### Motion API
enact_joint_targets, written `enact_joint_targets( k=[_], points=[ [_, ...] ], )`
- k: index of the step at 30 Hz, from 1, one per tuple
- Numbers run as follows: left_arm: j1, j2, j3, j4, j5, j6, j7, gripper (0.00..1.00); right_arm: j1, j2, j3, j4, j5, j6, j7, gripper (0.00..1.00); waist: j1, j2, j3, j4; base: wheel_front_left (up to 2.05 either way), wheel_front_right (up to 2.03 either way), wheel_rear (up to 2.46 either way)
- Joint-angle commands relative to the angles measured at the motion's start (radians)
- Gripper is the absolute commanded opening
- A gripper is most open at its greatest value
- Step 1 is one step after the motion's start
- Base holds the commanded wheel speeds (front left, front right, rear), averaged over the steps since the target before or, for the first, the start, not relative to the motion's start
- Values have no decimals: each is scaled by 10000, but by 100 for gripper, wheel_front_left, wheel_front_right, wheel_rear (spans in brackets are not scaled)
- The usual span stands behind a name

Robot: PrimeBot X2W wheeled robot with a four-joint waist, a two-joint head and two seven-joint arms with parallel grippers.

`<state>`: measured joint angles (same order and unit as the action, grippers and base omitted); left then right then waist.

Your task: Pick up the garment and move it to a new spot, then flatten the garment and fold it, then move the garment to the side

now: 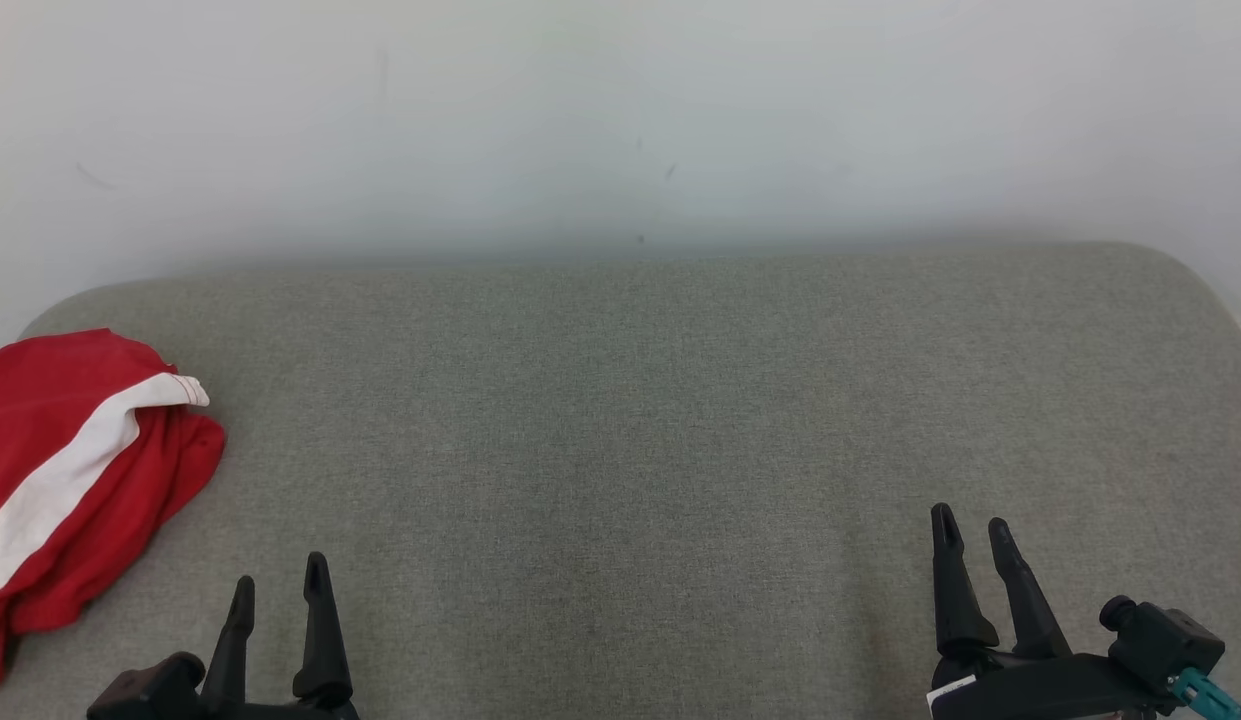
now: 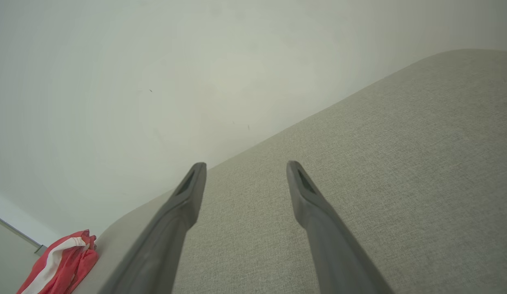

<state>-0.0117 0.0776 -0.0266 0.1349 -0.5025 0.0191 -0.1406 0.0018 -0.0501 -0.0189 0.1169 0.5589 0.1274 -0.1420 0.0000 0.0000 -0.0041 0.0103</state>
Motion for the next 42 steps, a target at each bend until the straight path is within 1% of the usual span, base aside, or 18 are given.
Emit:
enact_joint_targets(
  k=[1, 4, 8, 16, 23, 28, 37, 42],
  points=[
    [32, 115, -42, -153, 359, 63, -124, 100, 20, -3, 17, -155, -401, 39, -115, 100, 0, 0, 1, 8, 0, 0, 0],
    [69, 147, -63, -193, 566, 86, -180, 100, 38, -3, 5, -167, -624, 40, -169, 100, 0, 0, 1, 17, 0, 0, 0],
    [141, 205, -52, -272, 1008, 225, -296, 100, 78, -3, -48, -177, -1187, 42, -294, 100, 0, 0, 2, 39, 0, 0, 0],
    [251, 205, 26, -359, 1590, 416, -468, 100, 136, -3, -67, -178, -1873, 43, -463, 100, 0, 0, -6, 50, 0, 0, 0],
    [269, 367, -34, -444, 2148, 218, -623, 100, 185, -2, -87, -195, -2504, 45, -622, 100, 0, 0, -26, 66, 0, 0, 0],
    [416, 364, -29, -593, 2638, 182, -751, 100, 232, 0, -145, -182, -3008, 41, -740, 100, 0, 0, -87, 91, 0, 0, 0],
    [513, 300, 120, -526, 3215, 94, -933, 100, 302, 0, -231, -136, -3666, 44, -921, 100, 0, 0, -177, 123, 0, 0, 0],
    [551, 279, 113, -372, 3441, -183, -1033, 100, 338, 0, -266, -102, -4030, 45, -1012, 100, 0, 0, -230, 127, 0, 0, 0]
  ],
)
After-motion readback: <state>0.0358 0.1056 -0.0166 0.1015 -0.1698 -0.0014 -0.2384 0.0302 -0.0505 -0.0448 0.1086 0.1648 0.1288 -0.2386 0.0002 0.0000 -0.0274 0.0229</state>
